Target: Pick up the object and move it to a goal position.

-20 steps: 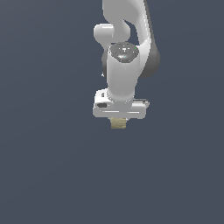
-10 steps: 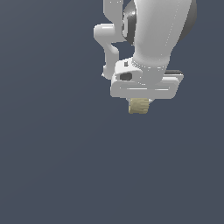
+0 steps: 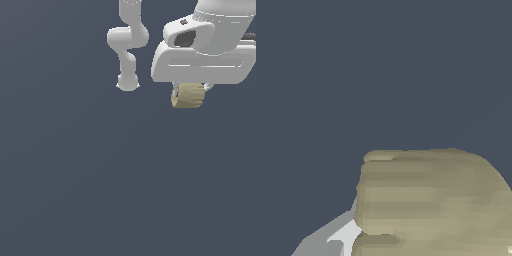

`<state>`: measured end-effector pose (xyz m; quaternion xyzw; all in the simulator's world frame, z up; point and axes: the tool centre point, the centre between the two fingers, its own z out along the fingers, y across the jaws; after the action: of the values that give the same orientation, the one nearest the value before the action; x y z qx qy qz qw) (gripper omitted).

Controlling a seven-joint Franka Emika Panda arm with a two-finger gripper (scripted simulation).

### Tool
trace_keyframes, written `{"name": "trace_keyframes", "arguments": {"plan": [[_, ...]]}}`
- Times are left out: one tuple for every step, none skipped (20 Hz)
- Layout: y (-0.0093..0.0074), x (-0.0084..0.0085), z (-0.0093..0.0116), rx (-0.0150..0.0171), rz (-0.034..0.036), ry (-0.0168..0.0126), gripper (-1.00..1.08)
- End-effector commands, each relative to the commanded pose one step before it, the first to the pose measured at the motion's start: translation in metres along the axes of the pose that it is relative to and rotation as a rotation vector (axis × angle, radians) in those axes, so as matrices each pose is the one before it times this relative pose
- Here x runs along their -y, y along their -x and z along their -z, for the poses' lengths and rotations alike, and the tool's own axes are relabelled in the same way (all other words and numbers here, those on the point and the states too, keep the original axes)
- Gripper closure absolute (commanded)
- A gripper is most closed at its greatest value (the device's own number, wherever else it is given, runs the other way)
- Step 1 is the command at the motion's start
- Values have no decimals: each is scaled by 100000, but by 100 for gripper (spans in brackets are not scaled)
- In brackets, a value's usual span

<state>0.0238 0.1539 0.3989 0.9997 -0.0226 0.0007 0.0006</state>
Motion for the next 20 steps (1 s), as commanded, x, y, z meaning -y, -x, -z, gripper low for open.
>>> {"name": "trace_keyframes", "arguments": {"plan": [[49, 1112, 1788, 142, -95, -27, 108], [3, 419, 639, 0, 0, 0, 108], [1, 401, 610, 0, 0, 0, 108], [-1, 384, 584, 0, 0, 0, 108], [-3, 368, 558, 0, 0, 0, 108], [-4, 352, 534, 0, 0, 0, 108], [-6, 338, 511, 0, 0, 0, 108], [-15, 287, 494, 13, -9, -67, 108], [-9, 309, 466, 0, 0, 0, 108], [-10, 295, 445, 0, 0, 0, 108], [-11, 282, 425, 0, 0, 0, 108], [-13, 269, 405, 0, 0, 0, 108], [-14, 256, 385, 0, 0, 0, 108], [-15, 240, 361, 0, 0, 0, 108], [-15, 217, 327, 0, 0, 0, 108], [-15, 196, 295, 0, 0, 0, 108], [-15, 176, 265, 0, 0, 0, 108], [-16, 157, 238, 0, 0, 0, 108], [-16, 141, 213, 0, 0, 0, 108], [-16, 126, 191, 0, 0, 0, 108]]}}
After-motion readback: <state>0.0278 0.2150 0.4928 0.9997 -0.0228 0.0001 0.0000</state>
